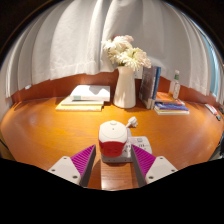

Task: Unplug charger

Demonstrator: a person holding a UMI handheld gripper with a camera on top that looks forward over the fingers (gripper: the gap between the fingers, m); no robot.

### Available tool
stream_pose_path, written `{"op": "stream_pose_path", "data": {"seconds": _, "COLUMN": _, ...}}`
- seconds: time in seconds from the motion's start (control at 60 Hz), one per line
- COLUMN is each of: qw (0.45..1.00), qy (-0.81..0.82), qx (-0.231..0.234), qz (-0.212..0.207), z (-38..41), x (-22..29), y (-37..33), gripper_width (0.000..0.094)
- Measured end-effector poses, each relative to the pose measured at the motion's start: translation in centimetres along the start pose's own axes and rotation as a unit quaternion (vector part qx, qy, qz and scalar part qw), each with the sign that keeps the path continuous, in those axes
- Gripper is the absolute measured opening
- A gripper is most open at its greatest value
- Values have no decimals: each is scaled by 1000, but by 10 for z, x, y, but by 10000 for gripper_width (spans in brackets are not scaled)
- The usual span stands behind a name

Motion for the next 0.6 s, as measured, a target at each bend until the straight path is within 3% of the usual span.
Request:
{"op": "stream_pose_path", "data": {"seconds": 0.083, "qw": 1000, "qy": -6, "qx": 18, "qz": -9, "z": 10, "x": 12, "y": 22, "gripper_width": 674}}
{"op": "stream_pose_path", "data": {"seconds": 0.133, "qw": 1000, "qy": -7, "qx": 16, "qz": -12, "z": 10, "x": 16, "y": 30, "gripper_width": 595}}
{"op": "stream_pose_path", "data": {"seconds": 0.167, "qw": 1000, "qy": -15, "qx": 0, "qz": -20, "z": 3, "x": 21, "y": 31, "gripper_width": 486}}
{"op": "stream_pose_path", "data": {"seconds": 0.25, "qw": 1000, "qy": 21, "qx": 13, "qz": -19, "z": 7, "x": 18, "y": 30, "gripper_width": 426}}
{"op": "stream_pose_path", "data": {"seconds": 0.483, "qw": 998, "qy": 8, "qx": 22, "qz": 50, "z": 9, "x": 34, "y": 27, "gripper_width": 326}}
{"op": "stream_pose_path", "data": {"seconds": 0.5, "qw": 999, "qy": -3, "qx": 27, "qz": 41, "z": 9, "x": 52, "y": 21, "gripper_width": 327}}
{"op": "stream_pose_path", "data": {"seconds": 0.6, "qw": 992, "qy": 0, "qx": 17, "qz": -127, "z": -15, "x": 220, "y": -31, "gripper_width": 325}}
Point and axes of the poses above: the point between the fingertips, and its own axes, seen from behind it with the camera up: z to the left, x up, y forward, the way the camera looks, the point moved 1 cm from there along -y, backward, against the way the camera looks, and after that the axes turned 7 degrees about y, right-handed, at the moved point
